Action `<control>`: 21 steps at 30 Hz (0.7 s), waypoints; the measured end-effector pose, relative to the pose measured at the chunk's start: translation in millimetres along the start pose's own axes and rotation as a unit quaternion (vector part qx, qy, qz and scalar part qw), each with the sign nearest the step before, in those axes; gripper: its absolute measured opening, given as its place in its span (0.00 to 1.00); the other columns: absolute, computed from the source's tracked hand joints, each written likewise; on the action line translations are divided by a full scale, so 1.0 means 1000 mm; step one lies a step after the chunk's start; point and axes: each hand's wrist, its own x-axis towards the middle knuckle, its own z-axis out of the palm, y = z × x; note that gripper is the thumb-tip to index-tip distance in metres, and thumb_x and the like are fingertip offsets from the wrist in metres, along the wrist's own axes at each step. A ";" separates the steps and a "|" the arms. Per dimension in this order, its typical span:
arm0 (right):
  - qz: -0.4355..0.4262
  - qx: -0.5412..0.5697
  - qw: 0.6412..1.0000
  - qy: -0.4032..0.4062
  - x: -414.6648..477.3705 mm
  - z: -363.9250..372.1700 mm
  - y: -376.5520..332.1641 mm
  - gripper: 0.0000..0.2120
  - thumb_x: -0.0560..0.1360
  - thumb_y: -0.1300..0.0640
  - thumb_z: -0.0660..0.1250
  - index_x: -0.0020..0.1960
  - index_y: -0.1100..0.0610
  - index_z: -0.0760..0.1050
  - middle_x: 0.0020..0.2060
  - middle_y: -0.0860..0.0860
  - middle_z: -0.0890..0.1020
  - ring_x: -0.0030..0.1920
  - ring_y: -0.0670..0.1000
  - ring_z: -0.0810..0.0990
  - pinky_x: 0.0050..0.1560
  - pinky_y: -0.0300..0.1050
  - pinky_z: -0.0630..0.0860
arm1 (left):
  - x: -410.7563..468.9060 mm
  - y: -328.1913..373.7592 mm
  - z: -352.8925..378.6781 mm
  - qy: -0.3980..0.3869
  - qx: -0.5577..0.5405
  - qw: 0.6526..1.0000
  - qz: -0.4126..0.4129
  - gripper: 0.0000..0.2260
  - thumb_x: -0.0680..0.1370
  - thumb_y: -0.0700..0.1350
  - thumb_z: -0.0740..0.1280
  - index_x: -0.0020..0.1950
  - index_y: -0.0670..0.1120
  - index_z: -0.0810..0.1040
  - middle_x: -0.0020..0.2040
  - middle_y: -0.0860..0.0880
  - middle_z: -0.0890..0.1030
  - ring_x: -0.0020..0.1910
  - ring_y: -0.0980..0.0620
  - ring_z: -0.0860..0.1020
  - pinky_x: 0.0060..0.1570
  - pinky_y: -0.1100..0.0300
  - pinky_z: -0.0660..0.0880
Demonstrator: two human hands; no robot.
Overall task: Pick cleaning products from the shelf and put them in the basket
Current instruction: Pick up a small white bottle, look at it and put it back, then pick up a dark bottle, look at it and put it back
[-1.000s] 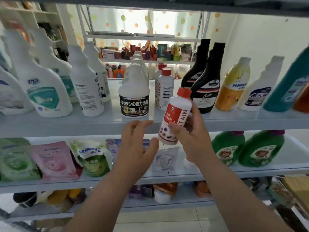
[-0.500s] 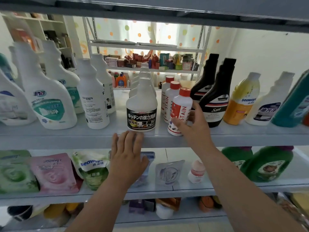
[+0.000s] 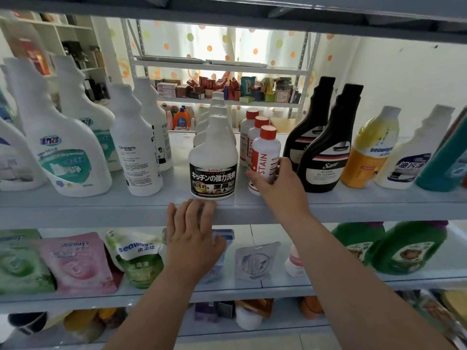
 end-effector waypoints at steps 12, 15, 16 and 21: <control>-0.116 -0.157 0.980 -0.026 -0.051 -0.036 0.029 0.27 0.80 0.45 0.67 0.75 0.53 0.69 0.67 0.51 0.77 0.66 0.52 0.75 0.68 0.53 0.75 | 0.002 0.011 -0.027 -0.067 -0.012 0.997 -0.034 0.30 0.73 0.52 0.65 0.72 0.41 0.72 0.66 0.38 0.74 0.70 0.34 0.70 0.77 0.36 0.54; -0.204 -0.197 0.959 0.009 -0.063 -0.065 0.063 0.17 0.78 0.53 0.71 0.65 0.58 0.80 0.58 0.53 0.82 0.59 0.53 0.79 0.65 0.53 0.76 | 0.008 0.033 -0.041 -0.091 -0.030 0.995 -0.035 0.27 0.75 0.50 0.62 0.70 0.37 0.75 0.65 0.35 0.76 0.66 0.31 0.73 0.71 0.33 0.64; -0.218 -0.208 0.953 0.020 -0.064 -0.076 0.074 0.16 0.78 0.54 0.72 0.63 0.59 0.81 0.58 0.53 0.83 0.59 0.54 0.80 0.66 0.52 0.75 | 0.010 0.046 -0.045 -0.093 -0.040 0.995 -0.013 0.25 0.75 0.49 0.62 0.68 0.37 0.76 0.63 0.36 0.77 0.64 0.31 0.74 0.68 0.34 0.68; -0.208 -0.241 0.948 0.029 -0.049 -0.133 0.118 0.17 0.76 0.54 0.73 0.64 0.59 0.82 0.59 0.56 0.83 0.60 0.58 0.79 0.66 0.56 0.72 | 0.031 0.139 -0.044 -0.143 -0.106 0.982 0.059 0.23 0.74 0.44 0.70 0.68 0.41 0.79 0.63 0.38 0.79 0.63 0.35 0.76 0.61 0.40 0.77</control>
